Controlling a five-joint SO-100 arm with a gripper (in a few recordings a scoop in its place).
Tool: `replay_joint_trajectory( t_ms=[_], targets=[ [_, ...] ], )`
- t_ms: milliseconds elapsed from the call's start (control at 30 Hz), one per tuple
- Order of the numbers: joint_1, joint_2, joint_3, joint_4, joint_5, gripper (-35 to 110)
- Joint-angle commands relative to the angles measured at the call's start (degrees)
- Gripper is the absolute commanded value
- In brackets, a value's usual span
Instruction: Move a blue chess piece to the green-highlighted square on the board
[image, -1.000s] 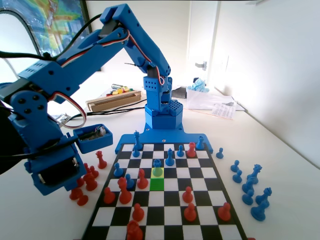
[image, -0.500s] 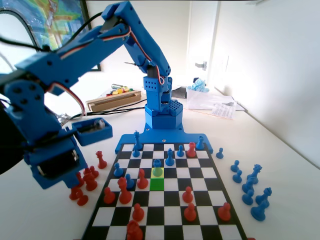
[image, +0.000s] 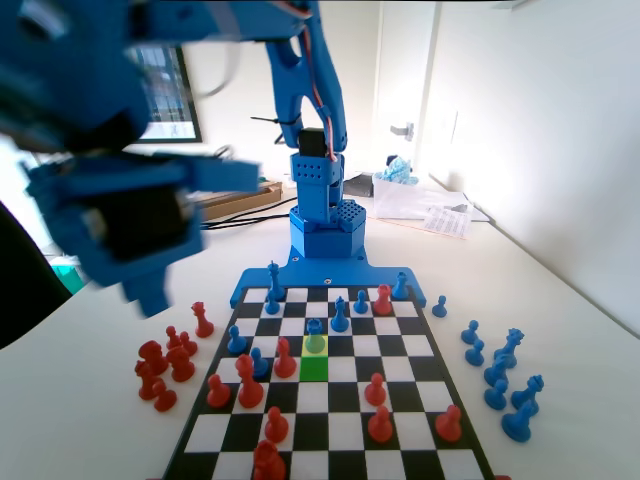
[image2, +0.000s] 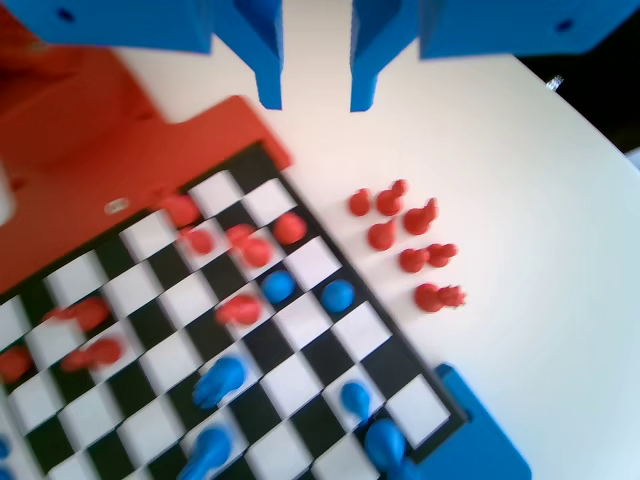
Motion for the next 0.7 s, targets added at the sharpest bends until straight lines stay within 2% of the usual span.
replay_joint_trajectory(
  t_ms=[0, 400, 667],
  targets=[
    [-4.39, 13.71, 7.03, -1.05, 0.62, 12],
    [-14.06, 26.81, 33.31, -12.3, 2.37, 12],
    [-15.47, 27.86, 42.01, -19.16, 1.49, 12]
  ],
)
